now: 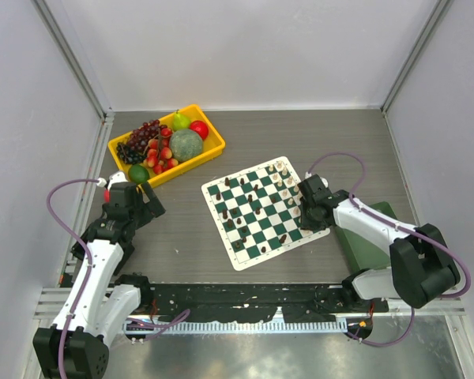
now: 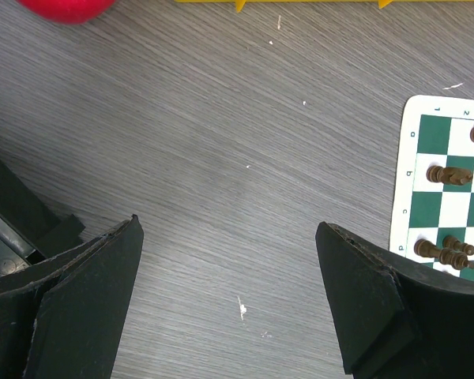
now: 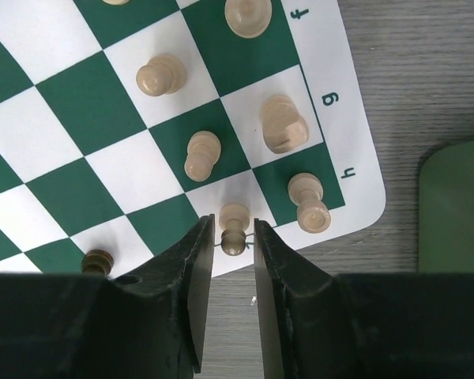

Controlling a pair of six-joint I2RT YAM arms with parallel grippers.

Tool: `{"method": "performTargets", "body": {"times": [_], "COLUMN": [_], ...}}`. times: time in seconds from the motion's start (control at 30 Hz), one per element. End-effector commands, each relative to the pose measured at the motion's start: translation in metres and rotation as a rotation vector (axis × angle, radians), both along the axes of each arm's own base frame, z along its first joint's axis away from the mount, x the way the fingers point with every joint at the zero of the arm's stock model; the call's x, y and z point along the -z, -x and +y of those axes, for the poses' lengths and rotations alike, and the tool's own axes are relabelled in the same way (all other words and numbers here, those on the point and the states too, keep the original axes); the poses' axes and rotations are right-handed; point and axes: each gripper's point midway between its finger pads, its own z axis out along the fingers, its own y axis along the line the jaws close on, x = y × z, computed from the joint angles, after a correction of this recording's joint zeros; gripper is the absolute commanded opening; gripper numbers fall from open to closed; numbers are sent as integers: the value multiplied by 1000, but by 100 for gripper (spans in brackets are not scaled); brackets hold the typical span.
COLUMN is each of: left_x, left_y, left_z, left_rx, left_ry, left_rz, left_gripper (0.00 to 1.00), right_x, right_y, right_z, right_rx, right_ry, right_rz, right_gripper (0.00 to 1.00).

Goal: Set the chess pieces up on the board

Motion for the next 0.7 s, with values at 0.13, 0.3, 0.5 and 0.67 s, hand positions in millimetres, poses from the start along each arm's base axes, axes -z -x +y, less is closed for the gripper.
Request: {"method": "performTargets", "body": {"times": [0.13,0.3,0.5,0.67], "left_x": [-9,-7,-9,-11], "left_y": [-9,-10,-12,-9], "left_z": [1,1,1,6], "left_rx": [-2,-3,1,-5], "left_ry": [1,0,-7,-36], "left_rz": [-48,-46,-35,-32], "left_gripper": [99,99,99,99], "right_x": [-34,-63,-80,-85], "right_y": [-19,-27,-37,-49], "right_z": [6,13,24,36], "right_rx": [-17,-48,-77,-98], "right_ry": [-34,-72,-114,-147], "right_rz": [-104,-172,-218,-229], "right_gripper": [38,43,51,51]}}
